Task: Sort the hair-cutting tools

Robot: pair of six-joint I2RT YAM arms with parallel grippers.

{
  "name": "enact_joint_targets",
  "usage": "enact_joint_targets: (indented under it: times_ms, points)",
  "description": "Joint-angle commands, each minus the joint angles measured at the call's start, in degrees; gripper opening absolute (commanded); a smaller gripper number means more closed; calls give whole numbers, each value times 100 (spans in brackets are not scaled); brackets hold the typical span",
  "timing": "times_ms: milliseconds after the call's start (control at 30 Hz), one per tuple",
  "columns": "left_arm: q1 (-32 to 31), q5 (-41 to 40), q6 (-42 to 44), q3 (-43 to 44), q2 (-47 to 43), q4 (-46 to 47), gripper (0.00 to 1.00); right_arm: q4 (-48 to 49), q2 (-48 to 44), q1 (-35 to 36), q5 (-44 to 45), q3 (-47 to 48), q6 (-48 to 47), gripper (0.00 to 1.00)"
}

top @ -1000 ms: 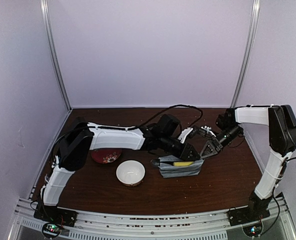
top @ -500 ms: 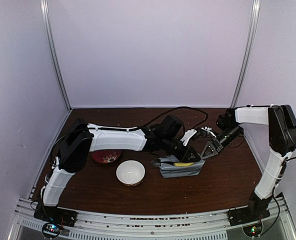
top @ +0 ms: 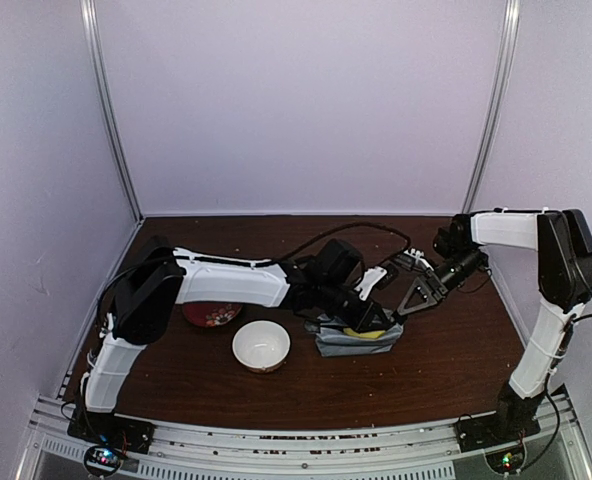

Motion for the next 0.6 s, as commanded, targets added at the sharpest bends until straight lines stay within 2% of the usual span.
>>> enact_joint_targets:
  times_ms: [0, 200, 367, 567]
  points:
    - [54, -127, 88, -58, -302, 135, 0, -126, -48, -32, -185, 109, -87, 25]
    - [71, -173, 68, -101, -473, 141, 0, 632, -235, -32, 385, -157, 601, 24]
    - [76, -199, 135, -74, -553, -29, 0, 759, -240, -32, 531, -183, 757, 4]
    - [106, -240, 229, -38, -566, -355, 0, 885, -308, -41, 633, -232, 872, 0]
